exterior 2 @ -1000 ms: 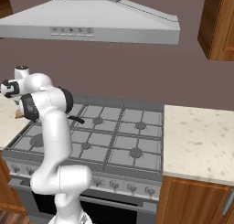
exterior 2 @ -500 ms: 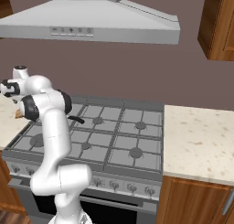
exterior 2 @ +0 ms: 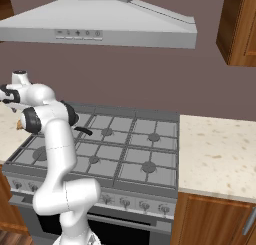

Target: Place the pan on the rear left burner on the stove. Then place the tomato and the onion in the pan and turn on the rear left burner.

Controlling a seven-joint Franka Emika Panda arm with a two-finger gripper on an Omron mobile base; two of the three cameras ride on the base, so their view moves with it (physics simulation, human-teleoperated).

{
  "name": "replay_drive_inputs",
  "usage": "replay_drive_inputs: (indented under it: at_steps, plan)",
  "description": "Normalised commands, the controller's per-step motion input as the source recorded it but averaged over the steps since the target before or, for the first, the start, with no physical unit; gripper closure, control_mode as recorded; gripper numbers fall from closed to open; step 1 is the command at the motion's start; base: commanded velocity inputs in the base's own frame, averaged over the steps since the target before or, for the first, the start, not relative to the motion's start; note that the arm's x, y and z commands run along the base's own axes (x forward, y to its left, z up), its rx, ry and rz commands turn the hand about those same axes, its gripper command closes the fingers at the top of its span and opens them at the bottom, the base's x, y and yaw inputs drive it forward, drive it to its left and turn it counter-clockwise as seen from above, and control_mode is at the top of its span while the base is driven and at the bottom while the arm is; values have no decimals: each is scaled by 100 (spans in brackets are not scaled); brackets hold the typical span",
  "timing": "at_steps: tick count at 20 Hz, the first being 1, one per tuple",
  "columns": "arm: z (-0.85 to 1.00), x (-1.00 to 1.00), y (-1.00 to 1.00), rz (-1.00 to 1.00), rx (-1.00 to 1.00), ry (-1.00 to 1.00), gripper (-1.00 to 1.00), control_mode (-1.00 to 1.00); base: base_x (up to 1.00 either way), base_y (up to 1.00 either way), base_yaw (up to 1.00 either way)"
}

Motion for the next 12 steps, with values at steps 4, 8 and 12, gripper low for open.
replay_drive_inputs:
  at_steps: [4,8,12]
  plan:
    - [-35,-5,0,1,0,8,-100,-100,0,0,0]
    - [-23,0,0,2,0,0,-100,-100,0,0,0]
    - [-30,0,5,0,0,0,-100,-100,0,0,0]
